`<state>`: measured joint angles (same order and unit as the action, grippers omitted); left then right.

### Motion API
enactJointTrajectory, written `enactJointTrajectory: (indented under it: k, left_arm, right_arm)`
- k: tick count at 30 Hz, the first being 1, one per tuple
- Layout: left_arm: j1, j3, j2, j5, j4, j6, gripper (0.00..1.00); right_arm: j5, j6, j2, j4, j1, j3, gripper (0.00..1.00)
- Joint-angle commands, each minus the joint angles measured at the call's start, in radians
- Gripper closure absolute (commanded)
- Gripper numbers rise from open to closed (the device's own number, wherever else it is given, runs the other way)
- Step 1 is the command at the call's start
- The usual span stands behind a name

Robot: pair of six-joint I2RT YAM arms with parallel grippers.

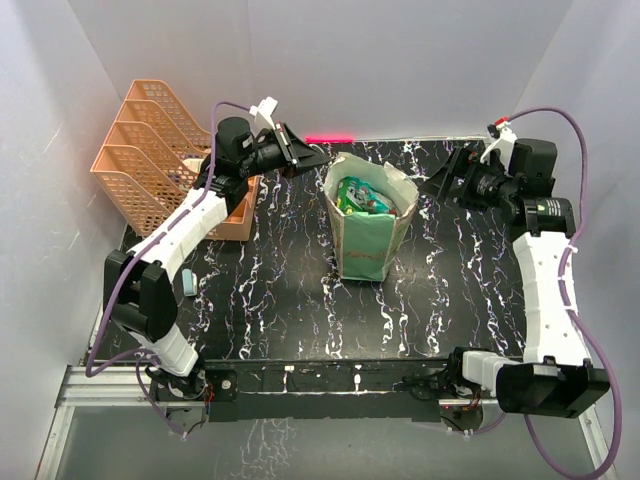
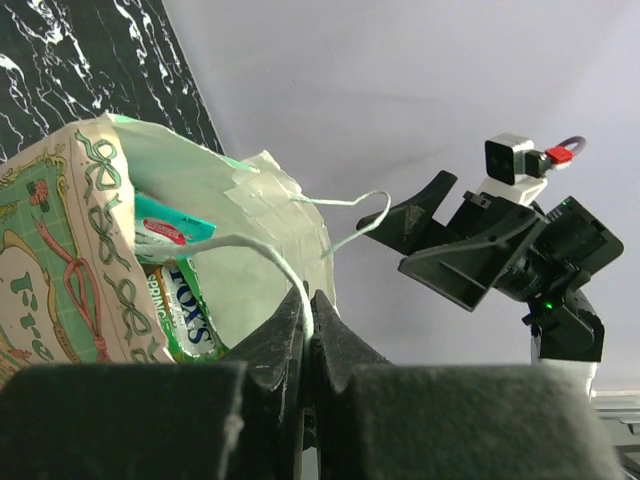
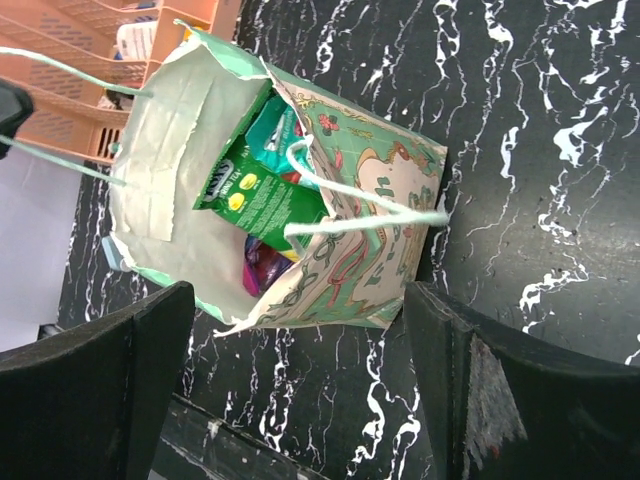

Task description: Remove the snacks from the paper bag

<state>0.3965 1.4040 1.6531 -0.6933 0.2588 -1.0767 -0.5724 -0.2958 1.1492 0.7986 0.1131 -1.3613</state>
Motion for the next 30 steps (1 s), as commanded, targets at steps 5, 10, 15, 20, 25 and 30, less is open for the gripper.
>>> enactJointTrajectory:
  k: [5, 10, 15, 20, 25, 30]
  left_arm:
    - [-0.025, 0.181, -0.020, 0.048, -0.139, 0.129, 1.00]
    - [-0.041, 0.250, -0.004, 0.053, -0.167, 0.161, 1.00]
    - [-0.066, 0.355, 0.035, 0.046, -0.222, 0.221, 1.00]
    - [-0.100, 0.506, 0.124, 0.021, -0.295, 0.309, 1.00]
    - [-0.121, 0.638, 0.205, -0.062, -0.286, 0.372, 1.00]
    - [-0.136, 0.681, 0.228, -0.152, -0.221, 0.418, 1.00]
  right_arm:
    - [0.038, 0.018, 0.075, 0.001, -0.003, -0.114, 0.11]
    - [0.026, -0.006, 0.120, -0.012, -0.032, -0.139, 0.11]
    - [0.009, -0.034, 0.157, -0.006, -0.118, -0.133, 0.16]
    - [0.042, -0.135, 0.129, -0.130, -0.267, -0.030, 0.20]
    - [0.084, -0.215, 0.131, -0.219, -0.365, 0.054, 0.35]
    - [0.137, -0.273, 0.157, -0.292, -0.482, 0.118, 0.43]
